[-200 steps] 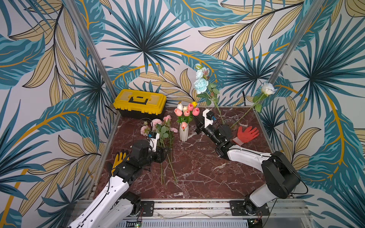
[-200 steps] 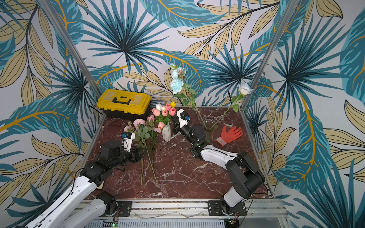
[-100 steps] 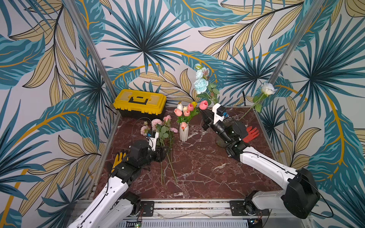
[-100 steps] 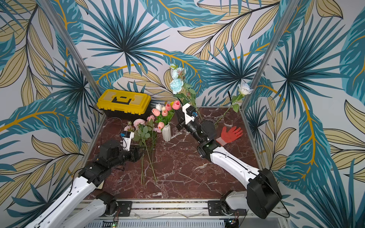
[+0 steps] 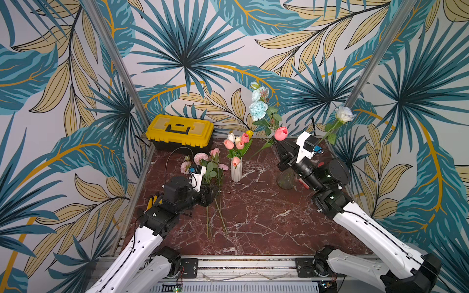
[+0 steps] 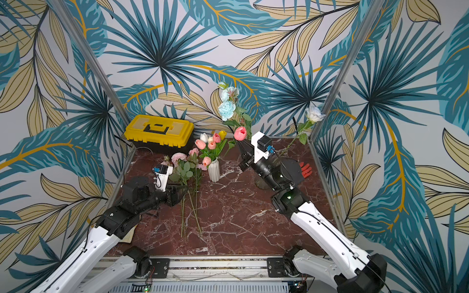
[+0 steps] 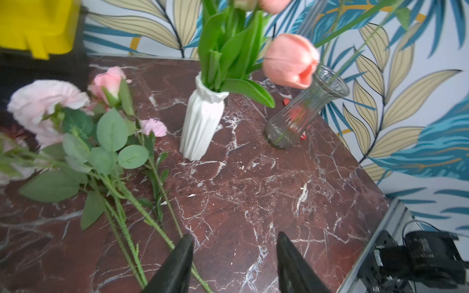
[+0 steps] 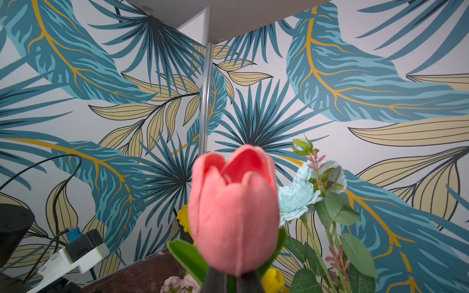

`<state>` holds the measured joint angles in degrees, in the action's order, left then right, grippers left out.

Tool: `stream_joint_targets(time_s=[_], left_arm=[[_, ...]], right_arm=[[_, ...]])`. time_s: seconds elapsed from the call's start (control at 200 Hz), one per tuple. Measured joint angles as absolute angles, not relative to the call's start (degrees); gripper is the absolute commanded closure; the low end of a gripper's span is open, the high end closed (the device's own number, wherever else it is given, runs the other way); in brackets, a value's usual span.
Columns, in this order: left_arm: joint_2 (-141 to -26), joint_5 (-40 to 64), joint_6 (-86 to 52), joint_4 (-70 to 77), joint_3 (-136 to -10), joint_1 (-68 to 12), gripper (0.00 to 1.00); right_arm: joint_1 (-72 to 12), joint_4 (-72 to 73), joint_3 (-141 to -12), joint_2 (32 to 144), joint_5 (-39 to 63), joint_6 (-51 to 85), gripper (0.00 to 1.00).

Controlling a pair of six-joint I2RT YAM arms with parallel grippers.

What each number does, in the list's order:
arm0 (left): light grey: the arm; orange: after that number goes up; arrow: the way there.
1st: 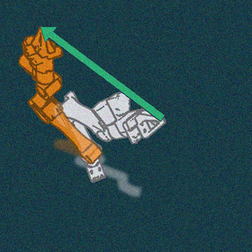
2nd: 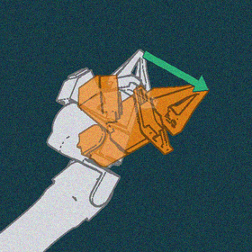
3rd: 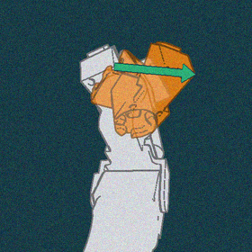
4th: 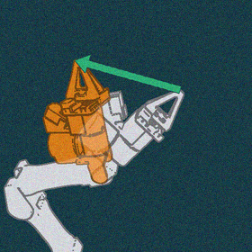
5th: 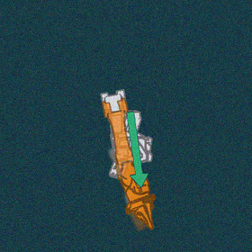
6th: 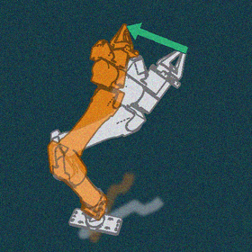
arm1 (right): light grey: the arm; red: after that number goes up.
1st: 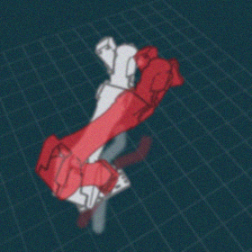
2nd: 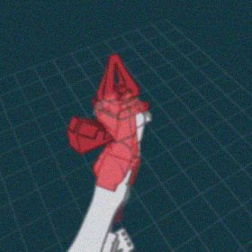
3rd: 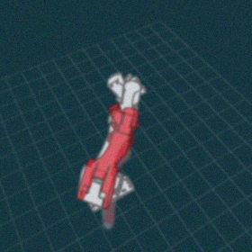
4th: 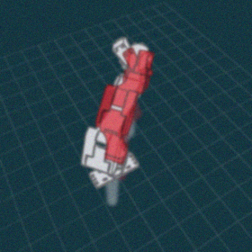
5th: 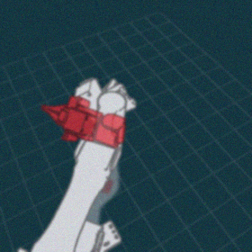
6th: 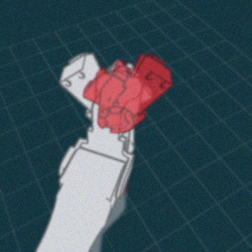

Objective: Pick out pink flowers from the vase
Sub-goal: Pick up the flower from the vase.

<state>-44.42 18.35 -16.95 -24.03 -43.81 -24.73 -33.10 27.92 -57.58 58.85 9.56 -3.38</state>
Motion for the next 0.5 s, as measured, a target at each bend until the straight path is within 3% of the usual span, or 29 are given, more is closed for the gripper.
stream_joint_targets(time_s=[0.23,0.501], left_arm=[[-44.6,23.9,-7.8,-23.9,-47.9,-32.0,0.43],[-49.0,31.5,-0.6,-19.7,-48.1,-36.6,0.42]], right_arm=[[-33.1,16.3,-58.4,52.9,15.8,4.3,1.0],[-33.2,18.3,-50.4,50.9,23.8,15.9,1.0]])
